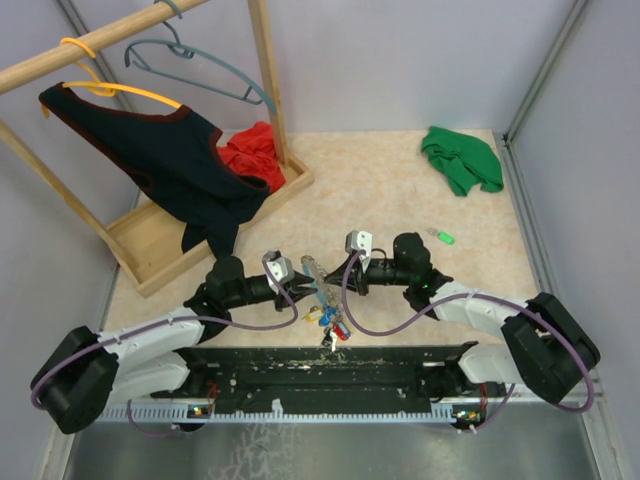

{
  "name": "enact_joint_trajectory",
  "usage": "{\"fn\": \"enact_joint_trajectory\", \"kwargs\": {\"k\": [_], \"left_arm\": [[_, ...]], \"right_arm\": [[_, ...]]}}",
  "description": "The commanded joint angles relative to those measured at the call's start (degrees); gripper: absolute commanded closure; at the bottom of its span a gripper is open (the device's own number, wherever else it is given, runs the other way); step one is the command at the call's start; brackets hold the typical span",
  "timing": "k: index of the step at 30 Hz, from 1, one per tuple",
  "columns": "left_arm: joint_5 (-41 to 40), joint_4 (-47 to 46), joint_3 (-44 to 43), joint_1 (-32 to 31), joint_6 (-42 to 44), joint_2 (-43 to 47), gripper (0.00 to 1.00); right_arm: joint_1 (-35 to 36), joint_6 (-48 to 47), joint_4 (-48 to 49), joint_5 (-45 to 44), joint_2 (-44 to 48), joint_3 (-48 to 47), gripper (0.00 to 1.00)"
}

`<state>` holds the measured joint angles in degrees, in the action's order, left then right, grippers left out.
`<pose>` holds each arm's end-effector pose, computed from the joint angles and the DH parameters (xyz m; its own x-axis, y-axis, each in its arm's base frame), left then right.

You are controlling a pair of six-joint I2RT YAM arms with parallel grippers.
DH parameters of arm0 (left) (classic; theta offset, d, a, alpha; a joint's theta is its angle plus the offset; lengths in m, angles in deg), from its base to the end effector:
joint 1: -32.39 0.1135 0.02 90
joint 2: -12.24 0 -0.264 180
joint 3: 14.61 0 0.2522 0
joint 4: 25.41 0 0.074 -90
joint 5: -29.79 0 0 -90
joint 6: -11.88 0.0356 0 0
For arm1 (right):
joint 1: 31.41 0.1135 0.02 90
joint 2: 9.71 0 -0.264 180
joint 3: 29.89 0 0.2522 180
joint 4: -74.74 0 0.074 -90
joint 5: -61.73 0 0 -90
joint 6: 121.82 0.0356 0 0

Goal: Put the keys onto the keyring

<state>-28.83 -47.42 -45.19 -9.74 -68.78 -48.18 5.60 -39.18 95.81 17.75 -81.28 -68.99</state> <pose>0.1447 -0.1559 0.2034 0.0553 0.1368 -0.9891 0.9590 0.2685 0.0908 0.1811 0.1686 0.2091 -0.0308 -0.1346 -0.9904 -0.9934 0.1136 0.0155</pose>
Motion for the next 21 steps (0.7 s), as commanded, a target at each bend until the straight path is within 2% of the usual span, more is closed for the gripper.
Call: {"fn": "enact_joint_trajectory", "kwargs": {"k": [1, 13, 20, 21], "left_arm": [[0.5, 0.7, -2.4, -0.3, 1.1, -1.5, 0.66], [2.4, 1.0, -5.7, -0.3, 1.8, -5.4, 0.75], [3.1, 1.2, -5.3, -0.3, 3.2, -5.4, 0.99], [3.2, 0.7, -4.8, -0.3, 3.6, -5.4, 1.00]], "right_arm": [[0.3, -1.3, -0.4, 0.7, 1.2, -2.3, 1.00], [0.3, -1.5, -1.3, 1.1, 1.8, -2.6, 1.00], [0.3, -1.3, -4.7, 1.2, 3.2, -3.7, 1.00], [0.3, -1.2, -5.7, 1.2, 3.9, -4.0, 0.99]]}}
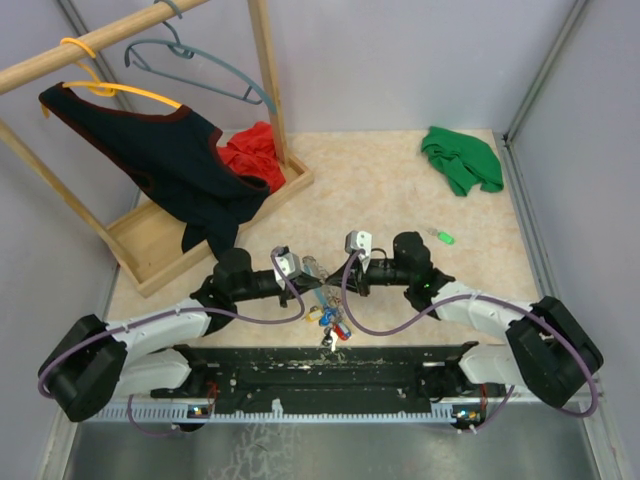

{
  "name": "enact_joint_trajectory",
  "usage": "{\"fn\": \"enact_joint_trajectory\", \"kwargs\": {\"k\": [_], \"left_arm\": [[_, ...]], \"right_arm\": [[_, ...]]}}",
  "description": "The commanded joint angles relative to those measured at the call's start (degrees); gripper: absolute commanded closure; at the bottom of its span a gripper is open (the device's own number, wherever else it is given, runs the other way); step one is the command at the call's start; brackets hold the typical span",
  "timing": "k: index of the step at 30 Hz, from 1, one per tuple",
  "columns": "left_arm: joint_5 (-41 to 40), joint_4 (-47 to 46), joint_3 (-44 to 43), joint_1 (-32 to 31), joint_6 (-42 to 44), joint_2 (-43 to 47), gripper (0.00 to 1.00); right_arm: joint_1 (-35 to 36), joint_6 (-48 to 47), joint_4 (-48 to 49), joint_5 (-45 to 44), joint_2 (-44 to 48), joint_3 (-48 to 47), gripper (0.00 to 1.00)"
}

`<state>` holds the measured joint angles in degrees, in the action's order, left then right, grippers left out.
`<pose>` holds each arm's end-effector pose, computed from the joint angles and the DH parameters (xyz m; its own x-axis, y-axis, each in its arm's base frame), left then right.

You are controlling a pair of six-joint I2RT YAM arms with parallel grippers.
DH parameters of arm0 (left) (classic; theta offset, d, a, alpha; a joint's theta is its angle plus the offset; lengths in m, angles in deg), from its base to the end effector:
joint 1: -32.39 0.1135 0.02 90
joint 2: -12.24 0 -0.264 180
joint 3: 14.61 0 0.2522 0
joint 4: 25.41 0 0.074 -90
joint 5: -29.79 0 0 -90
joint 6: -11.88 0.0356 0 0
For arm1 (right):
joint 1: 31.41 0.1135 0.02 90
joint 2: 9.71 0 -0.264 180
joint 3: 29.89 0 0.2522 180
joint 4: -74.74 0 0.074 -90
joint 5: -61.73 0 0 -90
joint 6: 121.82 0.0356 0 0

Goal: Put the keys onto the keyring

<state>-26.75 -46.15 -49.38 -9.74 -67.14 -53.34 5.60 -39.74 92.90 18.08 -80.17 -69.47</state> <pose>0.1571 -0.1686 0.2066 0.0560 0.1636 -0.9849 0.9693 0.2276 0.0929 0.1796 0.1676 0.2112 -0.0392 -0.1487 -0.9881 -0.9940 0.1069 0.0234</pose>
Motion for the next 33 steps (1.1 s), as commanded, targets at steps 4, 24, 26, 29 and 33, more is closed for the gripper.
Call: {"fn": "enact_joint_trajectory", "kwargs": {"k": [4, 24, 26, 29, 33], "left_arm": [[1.2, -6.4, 2.1, -0.3, 2.9, -1.0, 1.00], [4.4, -33.4, 6.4, -0.1, 1.5, -9.1, 1.00], [4.2, -33.0, 6.3, -0.1, 1.4, -8.6, 1.00], [3.9, -33.2, 6.9, -0.1, 0.4, -7.7, 1.00], [3.7, -36.8, 8.3, -0.1, -1.7, -7.2, 1.00]], "right_arm": [[0.3, 0.0, -8.6, -2.3, 6.4, -4.4, 0.83], [0.3, 10.5, -15.9, -14.6, 8.0, -8.7, 0.60], [0.3, 9.7, -16.8, -13.1, 7.8, -8.8, 0.59], [0.3, 8.5, -18.5, -12.3, 7.9, -9.1, 0.59], [0.3, 7.1, -20.3, -11.8, 7.2, -9.3, 0.59]]}}
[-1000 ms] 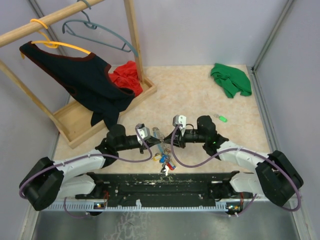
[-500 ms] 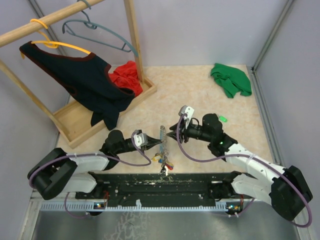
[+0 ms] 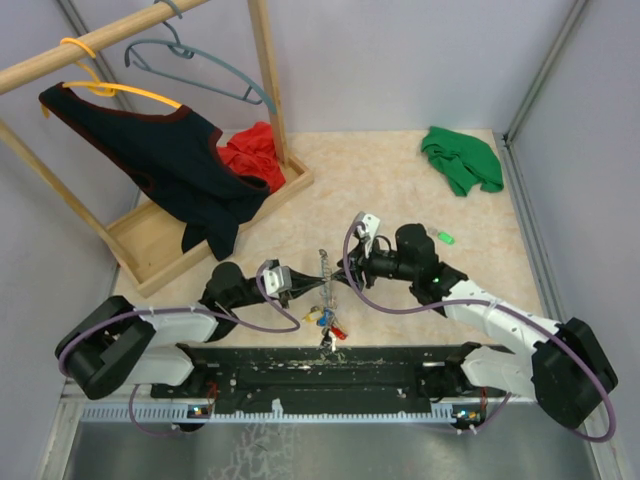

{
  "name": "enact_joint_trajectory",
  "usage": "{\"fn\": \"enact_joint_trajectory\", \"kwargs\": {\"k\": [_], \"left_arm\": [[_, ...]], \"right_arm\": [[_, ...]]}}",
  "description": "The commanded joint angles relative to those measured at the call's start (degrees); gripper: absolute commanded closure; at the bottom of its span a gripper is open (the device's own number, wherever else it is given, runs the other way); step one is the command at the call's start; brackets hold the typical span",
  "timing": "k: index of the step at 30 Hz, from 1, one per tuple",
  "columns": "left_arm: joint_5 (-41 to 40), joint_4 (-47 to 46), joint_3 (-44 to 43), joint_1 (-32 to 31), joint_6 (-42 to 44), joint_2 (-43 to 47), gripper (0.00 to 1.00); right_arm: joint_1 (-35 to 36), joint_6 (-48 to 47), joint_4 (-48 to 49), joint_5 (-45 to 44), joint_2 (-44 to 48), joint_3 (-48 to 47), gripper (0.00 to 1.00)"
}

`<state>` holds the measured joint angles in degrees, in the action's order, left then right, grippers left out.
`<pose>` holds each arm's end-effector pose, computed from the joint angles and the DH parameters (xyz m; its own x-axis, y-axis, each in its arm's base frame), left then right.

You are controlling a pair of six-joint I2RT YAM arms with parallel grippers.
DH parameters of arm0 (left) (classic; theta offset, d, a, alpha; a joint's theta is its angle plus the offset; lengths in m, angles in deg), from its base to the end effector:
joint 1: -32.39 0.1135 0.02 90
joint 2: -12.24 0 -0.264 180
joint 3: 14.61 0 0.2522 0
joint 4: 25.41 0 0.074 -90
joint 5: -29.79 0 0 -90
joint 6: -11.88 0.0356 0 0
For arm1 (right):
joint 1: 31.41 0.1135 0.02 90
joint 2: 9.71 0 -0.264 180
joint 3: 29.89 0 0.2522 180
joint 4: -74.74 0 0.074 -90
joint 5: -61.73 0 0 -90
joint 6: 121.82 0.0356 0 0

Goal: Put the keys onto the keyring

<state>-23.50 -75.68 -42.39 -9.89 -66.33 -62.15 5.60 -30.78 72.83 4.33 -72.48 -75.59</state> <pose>0.1518 -0.1668 0.1910 0.2466 -0.0028 -0.9691 0.9504 0.1965 0.2413 0.1790 0.1590 0.2404 -0.2763 -0.1891 -0.9423 -0.9091 0.3695 0.1924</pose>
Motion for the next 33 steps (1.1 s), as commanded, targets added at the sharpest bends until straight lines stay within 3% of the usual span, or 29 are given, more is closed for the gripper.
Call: {"fn": "enact_joint_trajectory", "kwargs": {"k": [1, 10, 16, 22, 33], "left_arm": [[0.9, -8.1, 1.4, 0.0, -3.0, 1.6, 1.00], [2.3, -15.6, 1.3, 0.0, -7.8, -0.7, 1.00], [0.3, -15.9, 1.2, 0.0, -9.6, -1.7, 1.00], [0.0, -11.5, 0.0, 0.0, -9.0, -1.1, 1.00], [3.7, -9.2, -1.1, 0.8, -7.3, -2.2, 1.00]], "right_arm": [[0.3, -1.9, -0.3, 1.8, -0.7, -3.1, 0.59], [0.3, -2.8, -1.3, 0.1, -1.5, -3.2, 0.60], [0.3, -4.8, -1.2, -4.7, 4.8, 0.2, 0.60], [0.3, -11.2, -1.0, 3.0, 6.9, 0.9, 0.59], [0.3, -13.6, 8.0, 10.8, 3.7, 3.5, 0.60]]}}
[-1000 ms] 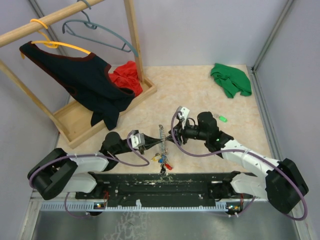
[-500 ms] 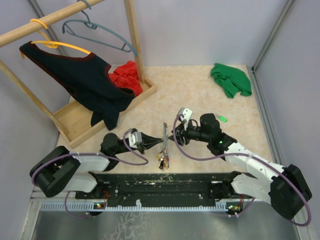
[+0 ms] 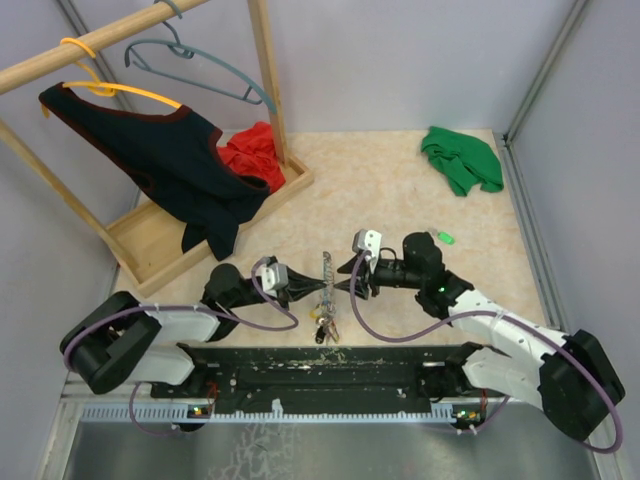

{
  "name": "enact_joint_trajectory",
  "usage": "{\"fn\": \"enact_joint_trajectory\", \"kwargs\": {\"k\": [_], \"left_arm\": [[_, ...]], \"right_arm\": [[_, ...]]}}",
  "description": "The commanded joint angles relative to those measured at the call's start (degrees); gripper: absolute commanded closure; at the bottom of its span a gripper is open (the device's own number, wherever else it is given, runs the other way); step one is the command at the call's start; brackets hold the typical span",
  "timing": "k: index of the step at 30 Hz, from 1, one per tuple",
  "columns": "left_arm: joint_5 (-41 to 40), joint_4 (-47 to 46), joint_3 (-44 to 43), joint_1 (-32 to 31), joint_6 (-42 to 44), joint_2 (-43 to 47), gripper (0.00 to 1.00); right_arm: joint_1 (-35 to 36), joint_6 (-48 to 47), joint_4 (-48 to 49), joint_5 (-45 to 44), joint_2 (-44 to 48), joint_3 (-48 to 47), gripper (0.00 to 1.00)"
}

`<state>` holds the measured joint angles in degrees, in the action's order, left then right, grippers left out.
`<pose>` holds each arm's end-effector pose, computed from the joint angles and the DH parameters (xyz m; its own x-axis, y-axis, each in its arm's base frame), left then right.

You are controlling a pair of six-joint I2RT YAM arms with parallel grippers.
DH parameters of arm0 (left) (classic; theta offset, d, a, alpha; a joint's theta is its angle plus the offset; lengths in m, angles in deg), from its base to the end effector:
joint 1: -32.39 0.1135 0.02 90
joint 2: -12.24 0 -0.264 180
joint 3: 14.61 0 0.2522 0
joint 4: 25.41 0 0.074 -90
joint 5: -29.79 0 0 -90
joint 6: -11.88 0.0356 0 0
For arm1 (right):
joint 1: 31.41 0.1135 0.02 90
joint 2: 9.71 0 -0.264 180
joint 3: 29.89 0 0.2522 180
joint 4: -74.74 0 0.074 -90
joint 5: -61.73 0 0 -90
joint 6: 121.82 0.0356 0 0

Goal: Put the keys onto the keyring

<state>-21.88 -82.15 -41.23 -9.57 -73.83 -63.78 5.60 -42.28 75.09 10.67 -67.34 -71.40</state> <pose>0.1499 -0.1645 0.1912 0.1682 -0.0723 -0.9831 0.9720 0.1780 0.1532 0.1613 0.1496 0.2388 -0.0407 -0.2075 -0.9774 -0.9748 0.2230 -0.0067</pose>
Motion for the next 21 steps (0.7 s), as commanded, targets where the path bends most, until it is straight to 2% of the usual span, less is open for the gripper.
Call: {"fn": "enact_joint_trajectory", "kwargs": {"k": [1, 4, 7, 14, 21], "left_arm": [[2.2, -3.1, -2.5, 0.6, 0.0, -0.9, 1.00], [3.4, -4.6, -2.7, 0.7, -0.8, -2.1, 1.00], [5.3, -7.0, -2.6, 0.8, -1.7, -3.4, 1.00], [9.1, -15.7, -0.6, 2.9, -5.6, -4.4, 1.00], [12.4, -31.8, -0.3, 4.4, -14.1, -11.5, 1.00]], "right_arm": [[0.3, -2.2, 5.8, 5.1, -1.8, -0.8, 0.60], [0.3, -2.6, 6.2, 5.0, -3.2, -1.0, 0.61], [0.3, -2.6, 6.4, 2.8, -4.1, -1.1, 0.69], [0.1, -1.1, 6.2, -6.7, -2.3, 1.3, 1.00], [0.0, 1.3, 3.1, -3.8, -5.4, -1.3, 1.00]]}}
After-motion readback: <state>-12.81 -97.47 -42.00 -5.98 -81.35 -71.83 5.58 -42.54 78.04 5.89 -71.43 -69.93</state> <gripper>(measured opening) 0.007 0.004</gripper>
